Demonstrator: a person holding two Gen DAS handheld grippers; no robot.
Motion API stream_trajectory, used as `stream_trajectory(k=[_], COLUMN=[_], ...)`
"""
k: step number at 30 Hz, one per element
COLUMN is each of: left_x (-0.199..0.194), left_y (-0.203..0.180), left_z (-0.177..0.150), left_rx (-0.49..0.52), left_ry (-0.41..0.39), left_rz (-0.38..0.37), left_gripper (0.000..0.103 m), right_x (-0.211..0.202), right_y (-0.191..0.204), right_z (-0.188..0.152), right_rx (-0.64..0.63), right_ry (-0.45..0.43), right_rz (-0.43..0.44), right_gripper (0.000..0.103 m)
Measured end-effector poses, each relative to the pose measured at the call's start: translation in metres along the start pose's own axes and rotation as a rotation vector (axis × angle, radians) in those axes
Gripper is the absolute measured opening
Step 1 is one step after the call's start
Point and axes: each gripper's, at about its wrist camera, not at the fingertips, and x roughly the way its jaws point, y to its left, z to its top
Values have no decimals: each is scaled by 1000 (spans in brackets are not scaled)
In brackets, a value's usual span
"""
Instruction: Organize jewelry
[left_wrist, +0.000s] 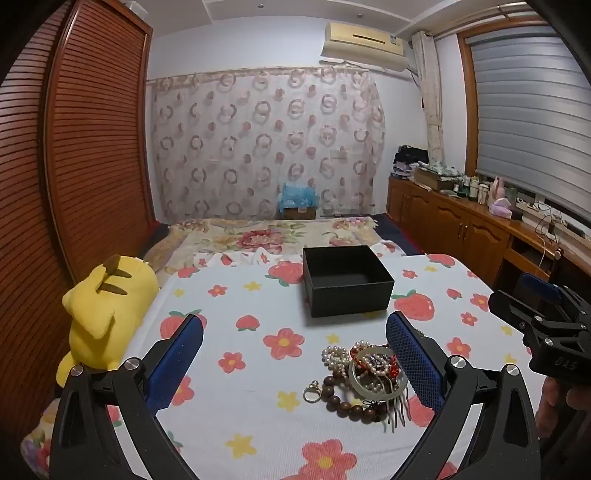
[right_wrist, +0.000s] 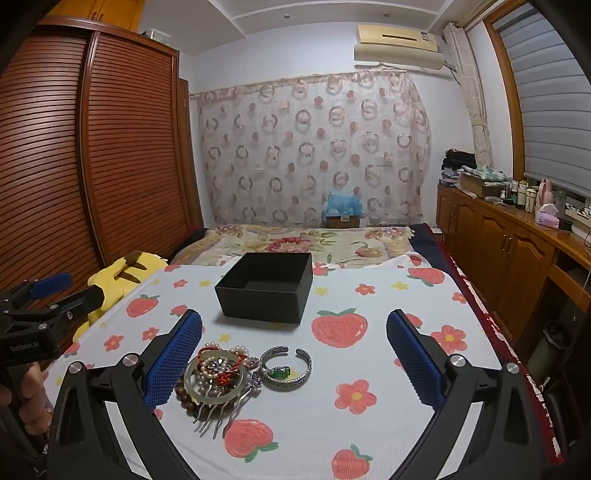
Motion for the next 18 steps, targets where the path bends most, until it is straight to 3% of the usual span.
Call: stream_trajectory(k=[18], left_x=[0], left_y=[0], left_z=[0], left_rx=[10], left_ry=[-4], left_rz=[5], left_gripper=[96], right_x=[0], right_y=[0], right_z=[0], right_rx=[-2], right_ry=[-3], right_rz=[-1], right_gripper=[101])
